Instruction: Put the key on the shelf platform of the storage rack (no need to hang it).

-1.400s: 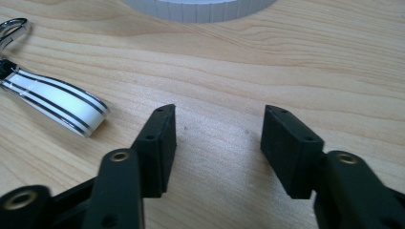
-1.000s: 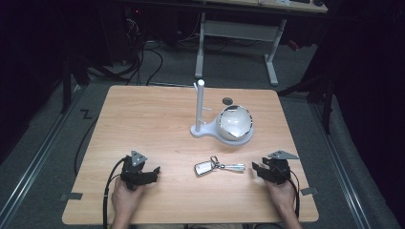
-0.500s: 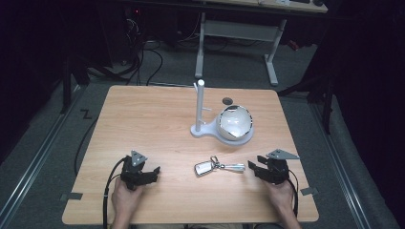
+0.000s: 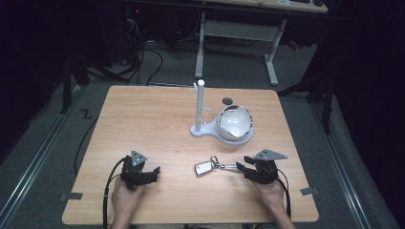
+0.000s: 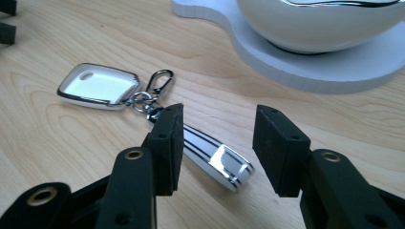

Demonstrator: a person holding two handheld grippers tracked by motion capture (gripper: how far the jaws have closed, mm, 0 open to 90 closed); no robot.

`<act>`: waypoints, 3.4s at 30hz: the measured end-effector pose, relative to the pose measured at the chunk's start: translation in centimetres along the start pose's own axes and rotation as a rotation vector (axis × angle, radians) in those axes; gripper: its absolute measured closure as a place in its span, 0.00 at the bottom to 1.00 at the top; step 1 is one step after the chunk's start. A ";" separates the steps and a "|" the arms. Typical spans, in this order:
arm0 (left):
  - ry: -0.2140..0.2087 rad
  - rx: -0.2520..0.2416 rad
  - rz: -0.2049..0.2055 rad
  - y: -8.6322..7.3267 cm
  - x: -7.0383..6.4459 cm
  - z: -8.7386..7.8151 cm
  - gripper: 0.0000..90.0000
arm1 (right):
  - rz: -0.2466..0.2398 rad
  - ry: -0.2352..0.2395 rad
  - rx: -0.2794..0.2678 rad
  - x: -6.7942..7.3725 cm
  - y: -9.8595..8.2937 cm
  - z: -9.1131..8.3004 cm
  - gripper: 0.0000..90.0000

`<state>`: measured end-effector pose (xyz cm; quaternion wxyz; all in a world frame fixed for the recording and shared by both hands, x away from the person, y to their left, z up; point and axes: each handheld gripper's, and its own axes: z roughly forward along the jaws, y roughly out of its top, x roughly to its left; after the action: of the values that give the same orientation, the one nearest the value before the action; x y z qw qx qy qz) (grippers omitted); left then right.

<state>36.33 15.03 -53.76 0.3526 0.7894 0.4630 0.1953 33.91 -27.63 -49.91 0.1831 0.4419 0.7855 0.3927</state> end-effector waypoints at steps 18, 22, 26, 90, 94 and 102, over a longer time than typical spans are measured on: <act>0.000 0.000 0.000 0.0 0.0 0.0 0.24 | -0.067 0.063 0.061 2.2 1.0 3.3 0.61; 0.000 0.000 0.000 0.0 0.0 0.0 0.24 | -0.071 0.068 0.071 2.4 1.1 3.7 0.62; 0.000 0.000 0.000 0.0 0.0 0.0 0.24 | -0.081 0.078 0.079 2.6 1.4 4.4 0.62; -0.001 0.000 -0.001 0.0 0.0 0.0 0.24 | -0.103 0.102 0.045 1.9 2.3 2.7 0.83; -0.001 0.000 -0.001 0.0 0.0 0.0 0.24 | -0.091 0.105 0.031 1.7 2.5 2.2 0.83; -0.001 0.000 -0.001 0.0 0.0 0.0 0.24 | -0.107 0.106 -0.001 1.6 3.8 0.7 0.83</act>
<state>36.34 15.04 -53.76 0.3529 0.7893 0.4632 0.1949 35.60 -24.84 -47.24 0.1624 0.3777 0.8163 0.4058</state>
